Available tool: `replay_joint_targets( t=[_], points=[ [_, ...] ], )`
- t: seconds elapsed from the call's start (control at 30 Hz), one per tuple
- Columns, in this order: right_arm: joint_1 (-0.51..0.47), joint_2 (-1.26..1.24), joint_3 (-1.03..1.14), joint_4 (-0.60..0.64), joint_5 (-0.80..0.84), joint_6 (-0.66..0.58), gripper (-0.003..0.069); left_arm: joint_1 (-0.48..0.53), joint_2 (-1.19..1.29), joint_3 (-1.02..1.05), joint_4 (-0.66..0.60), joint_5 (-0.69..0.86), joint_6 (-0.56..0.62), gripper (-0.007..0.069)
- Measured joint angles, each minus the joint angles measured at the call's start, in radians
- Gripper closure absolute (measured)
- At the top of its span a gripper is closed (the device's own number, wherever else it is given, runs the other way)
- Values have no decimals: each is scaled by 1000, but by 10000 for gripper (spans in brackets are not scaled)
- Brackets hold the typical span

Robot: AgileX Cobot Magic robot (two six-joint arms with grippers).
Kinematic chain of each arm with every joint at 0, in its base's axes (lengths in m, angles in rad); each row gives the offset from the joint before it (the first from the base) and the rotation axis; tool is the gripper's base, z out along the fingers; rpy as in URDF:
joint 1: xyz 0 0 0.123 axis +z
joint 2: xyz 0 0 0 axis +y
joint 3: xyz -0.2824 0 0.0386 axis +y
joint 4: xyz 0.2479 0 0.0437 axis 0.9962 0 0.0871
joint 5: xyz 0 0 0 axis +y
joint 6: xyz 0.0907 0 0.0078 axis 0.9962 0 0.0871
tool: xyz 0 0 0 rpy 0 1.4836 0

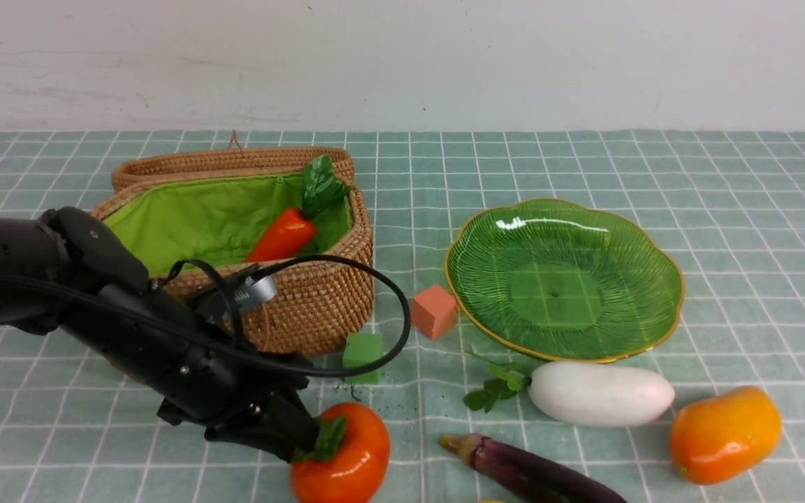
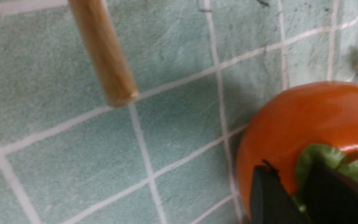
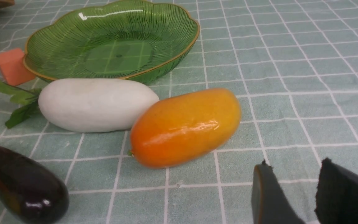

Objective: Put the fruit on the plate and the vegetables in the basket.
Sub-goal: Grab a tomato with your left arm and place it on the plate on the right.

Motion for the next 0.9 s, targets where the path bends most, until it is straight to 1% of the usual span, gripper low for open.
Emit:
replay_joint_targets(
  t=[0.1, 0.13, 0.17, 0.2, 0.23, 0.3, 0.33, 0.37, 0.4, 0.43, 0.53, 0.6, 0.77, 0.9],
  points=[
    [0, 0, 0, 0, 0, 0, 415, 0, 0, 0, 23, 0, -1, 403],
    [0, 0, 0, 0, 0, 0, 415, 0, 0, 0, 24, 0, -1, 379],
    [0, 0, 0, 0, 0, 0, 415, 0, -3, 0, 27, 0, -1, 333],
    [0, 0, 0, 0, 0, 0, 415, 0, -4, 0, 27, 0, -1, 325],
    [0, 0, 0, 0, 0, 0, 415, 0, -14, 0, 29, 0, -3, 253],
    [0, 0, 0, 0, 0, 0, 415, 0, -37, 0, 32, 3, -3, 169],
    [0, 0, 0, 0, 0, 0, 415, 0, -60, 0, 33, 12, -3, 116],
    [0, 0, 0, 0, 0, 0, 415, 0, -77, 0, 33, 23, -3, 83],
    [0, 0, 0, 0, 0, 0, 415, 0, -86, 0, 34, 31, -3, 68],
    [0, 0, 0, 0, 0, 0, 415, 0, -126, 0, 41, 72, -3, 15],
    [0, 0, 0, 0, 0, 0, 415, 0, -178, 18, 41, 121, -3, -16],
    [0, 0, 0, 0, 0, 0, 415, 0, -202, 52, 10, 118, -3, -15],
    [0, 0, 0, 0, 0, 0, 415, -14, -195, 113, -98, 19, 20, 19],
    [0, 0, 0, 0, 0, 0, 415, -73, -187, 115, -106, -63, 29, 29]
  ],
)
